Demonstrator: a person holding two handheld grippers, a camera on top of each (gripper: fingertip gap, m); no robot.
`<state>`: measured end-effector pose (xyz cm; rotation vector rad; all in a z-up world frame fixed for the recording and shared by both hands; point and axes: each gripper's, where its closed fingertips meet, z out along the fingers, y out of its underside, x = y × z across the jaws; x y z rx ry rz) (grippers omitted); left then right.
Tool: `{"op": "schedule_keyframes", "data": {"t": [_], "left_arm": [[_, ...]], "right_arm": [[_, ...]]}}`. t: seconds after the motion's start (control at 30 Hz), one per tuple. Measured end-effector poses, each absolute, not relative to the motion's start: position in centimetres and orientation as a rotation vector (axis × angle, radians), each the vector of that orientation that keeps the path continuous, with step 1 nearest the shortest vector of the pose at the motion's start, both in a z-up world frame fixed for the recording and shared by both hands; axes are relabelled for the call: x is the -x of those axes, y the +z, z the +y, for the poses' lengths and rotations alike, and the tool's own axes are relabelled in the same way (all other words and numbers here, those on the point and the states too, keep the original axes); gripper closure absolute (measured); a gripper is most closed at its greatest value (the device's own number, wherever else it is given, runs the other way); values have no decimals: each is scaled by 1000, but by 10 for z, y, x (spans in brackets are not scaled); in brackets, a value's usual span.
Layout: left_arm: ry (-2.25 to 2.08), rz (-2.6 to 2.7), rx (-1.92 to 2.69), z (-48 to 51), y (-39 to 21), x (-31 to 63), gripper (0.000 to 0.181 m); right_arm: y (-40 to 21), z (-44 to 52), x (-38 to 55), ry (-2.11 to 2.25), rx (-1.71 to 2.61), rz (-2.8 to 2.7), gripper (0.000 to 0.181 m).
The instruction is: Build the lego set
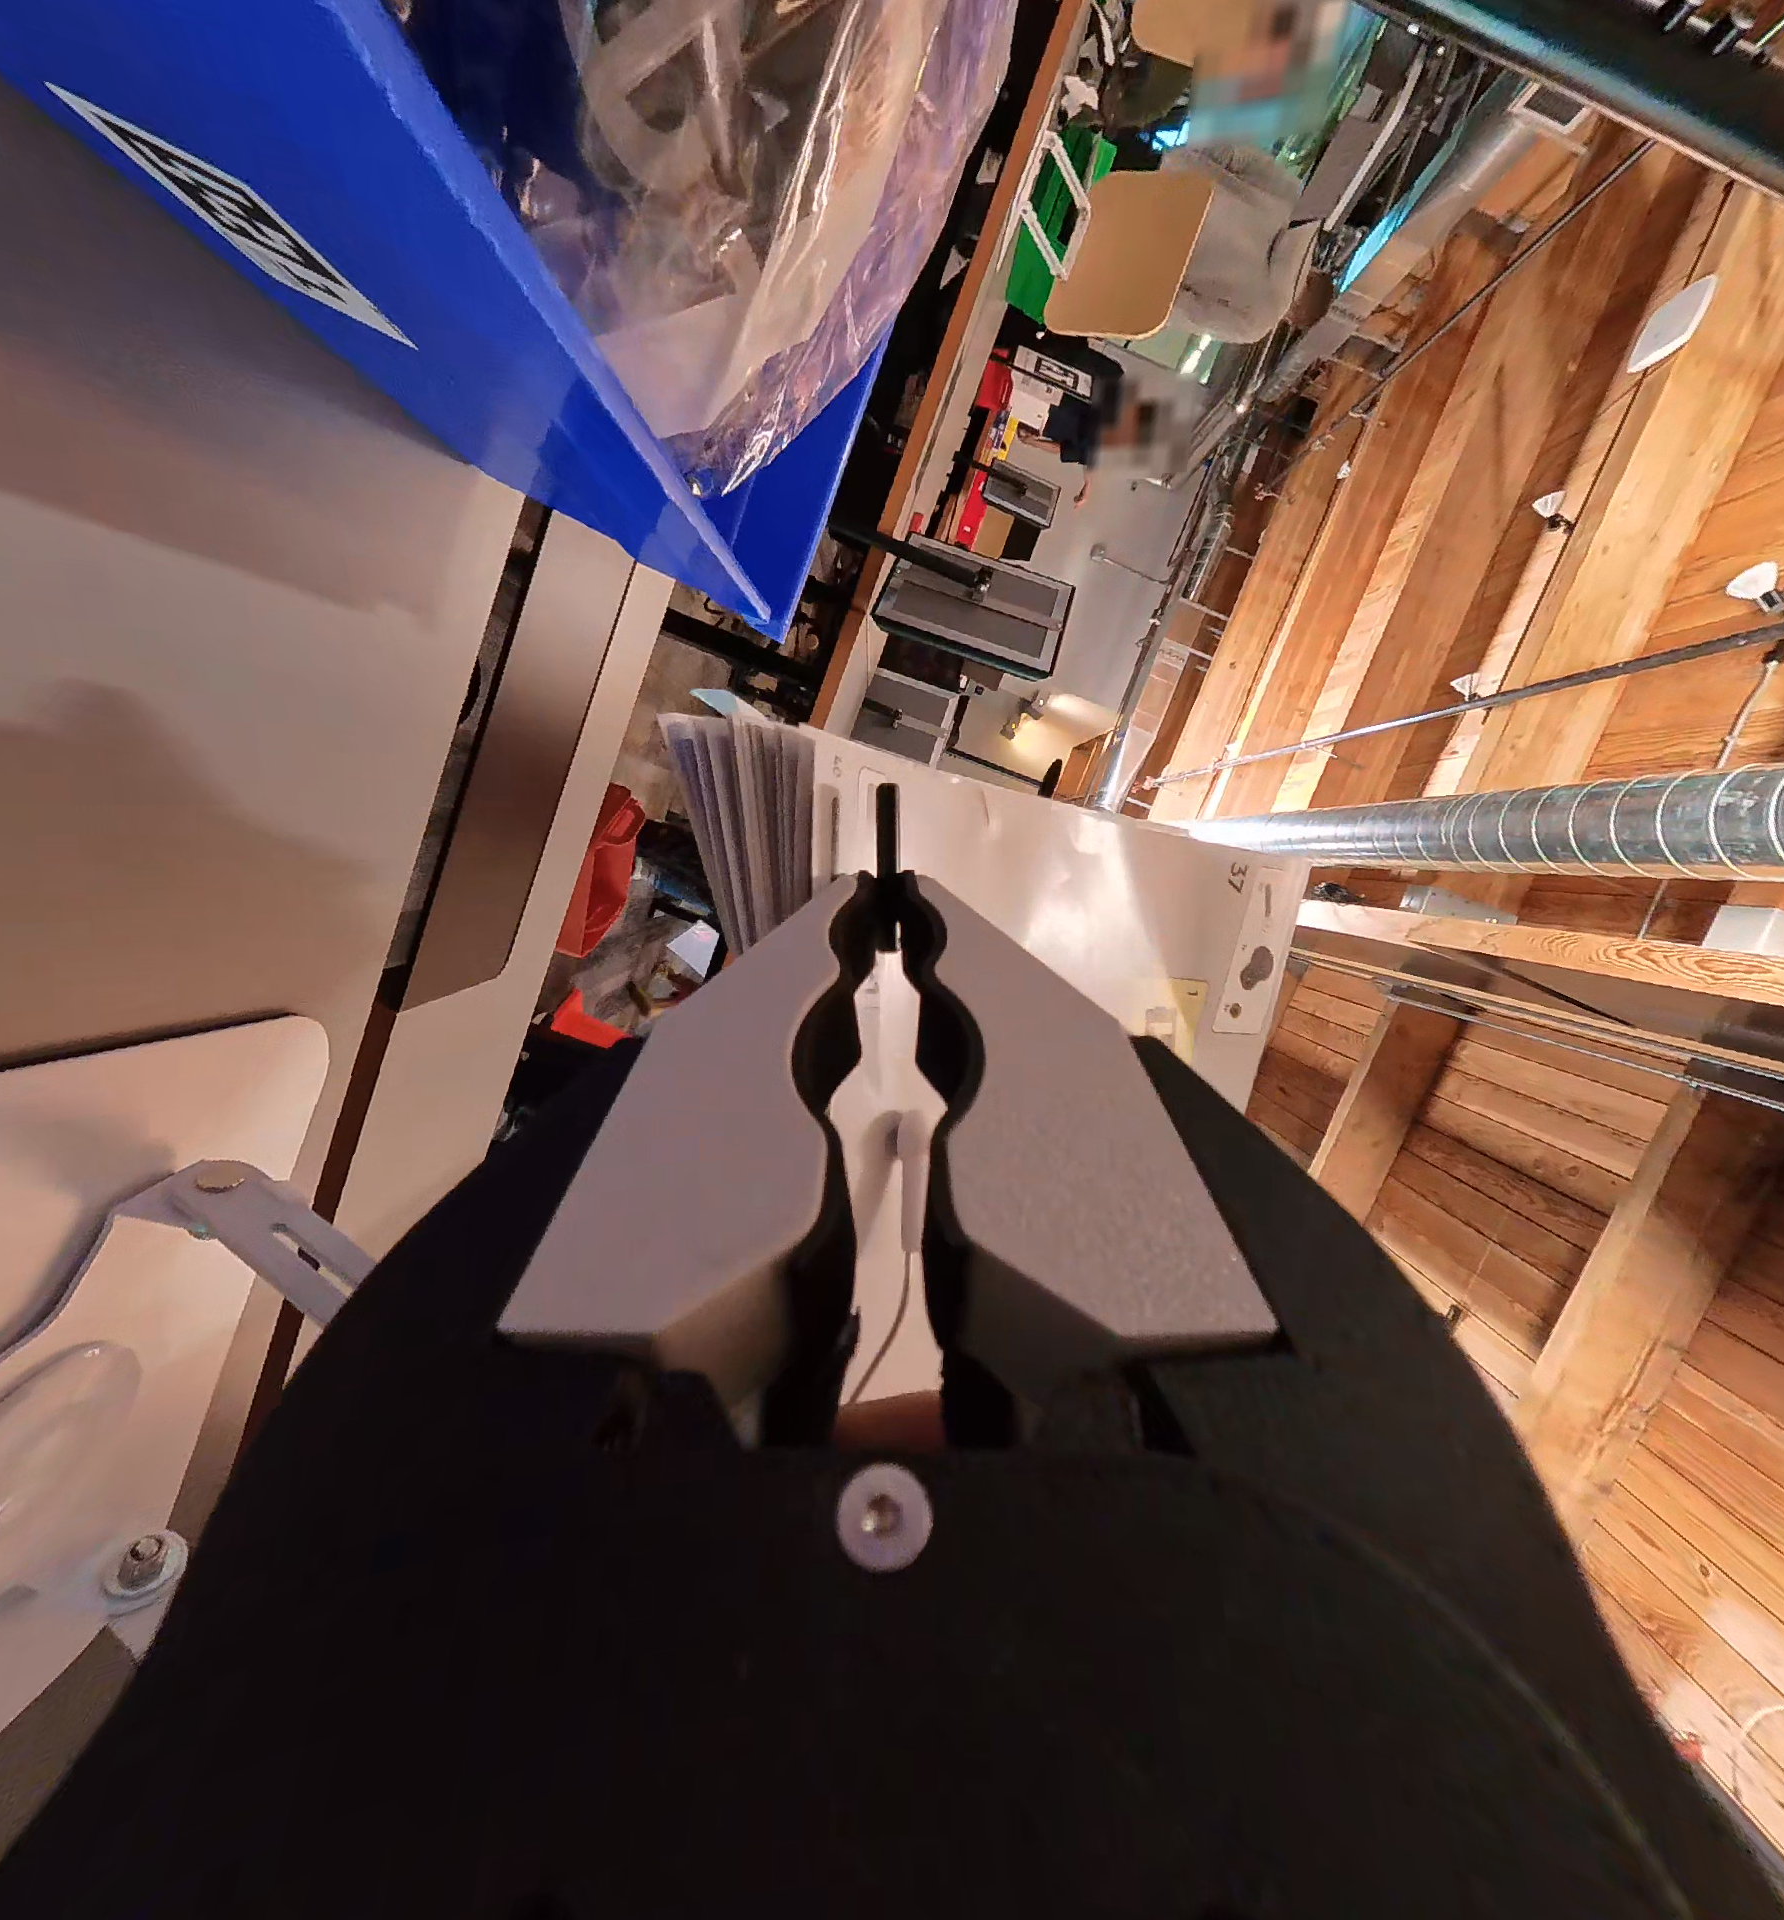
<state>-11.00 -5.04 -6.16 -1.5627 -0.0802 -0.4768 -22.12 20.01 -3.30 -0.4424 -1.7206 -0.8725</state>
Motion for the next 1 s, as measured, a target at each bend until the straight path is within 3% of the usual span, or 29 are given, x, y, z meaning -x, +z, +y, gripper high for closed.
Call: {"op": "schedule_keyframes", "data": {"t": [0.27, 0.6, 1.0], "left_arm": [[-473, -76, 1563, -52, -61, 110, 163], [-457, -40, 1593, -47, -65, 98, 162], [-422, 39, 1654, -38, -75, 77, 160]], "right_arm": [[-27, 153, 139, -624, 608, -1824, 181], [-150, 119, -42, -114, 1283, -2123, 179], [-193, 90, -107, 262, 1690, -1990, 176]]}}
